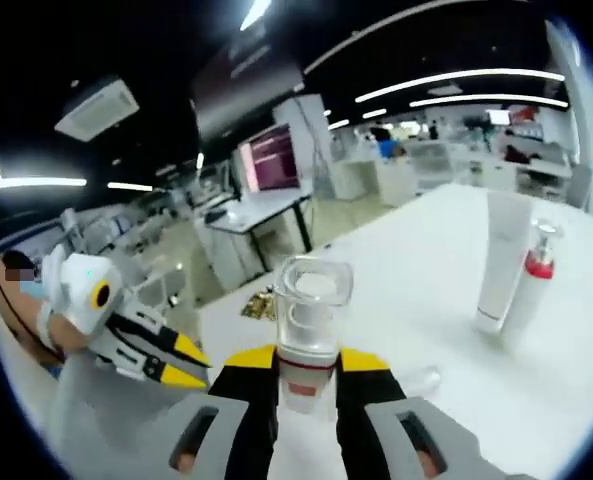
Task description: Arrange the skincare products in the storage area until every visible bottle or jar stands upright without overlapping.
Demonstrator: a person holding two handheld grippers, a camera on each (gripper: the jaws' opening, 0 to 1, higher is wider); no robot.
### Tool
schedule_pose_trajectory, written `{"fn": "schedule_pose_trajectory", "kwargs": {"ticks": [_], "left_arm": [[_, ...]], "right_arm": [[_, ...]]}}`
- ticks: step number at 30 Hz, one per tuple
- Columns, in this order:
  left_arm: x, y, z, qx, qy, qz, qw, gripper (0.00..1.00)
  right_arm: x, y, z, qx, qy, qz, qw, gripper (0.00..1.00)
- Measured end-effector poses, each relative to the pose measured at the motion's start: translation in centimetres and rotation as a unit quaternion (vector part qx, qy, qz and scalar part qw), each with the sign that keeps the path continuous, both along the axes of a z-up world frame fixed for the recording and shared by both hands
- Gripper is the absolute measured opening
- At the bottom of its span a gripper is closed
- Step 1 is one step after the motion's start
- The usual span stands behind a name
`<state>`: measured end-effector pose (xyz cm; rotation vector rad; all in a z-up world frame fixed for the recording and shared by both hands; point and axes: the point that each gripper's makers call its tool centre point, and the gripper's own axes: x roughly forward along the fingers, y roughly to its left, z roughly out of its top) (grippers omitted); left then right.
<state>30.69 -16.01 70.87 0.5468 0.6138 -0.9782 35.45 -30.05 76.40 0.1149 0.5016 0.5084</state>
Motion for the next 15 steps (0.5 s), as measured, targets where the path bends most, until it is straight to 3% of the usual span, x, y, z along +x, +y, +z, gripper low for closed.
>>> {"fn": "schedule_pose_trajectory", "kwargs": {"ticks": [5, 8, 15], "left_arm": [[0.7, 0.4, 0.1, -0.002, 0.002, 0.017, 0.9999, 0.08], [0.2, 0.3, -0.4, 0.011, 0.004, 0.006, 0.9999, 0.07], [0.4, 0.6, -0.4, 0.016, 0.002, 0.01, 0.9998, 0.06]], "right_arm": [[1.2, -3.2, 0.1, -0.008, 0.002, -0.045, 0.9989, 0.16], [2.1, -4.8, 0.4, -0.022, -0.011, -0.064, 0.9977, 0.16], [2.9, -7.4, -1.5, -0.05, 0.009, -0.115, 0.9921, 0.16]]}}
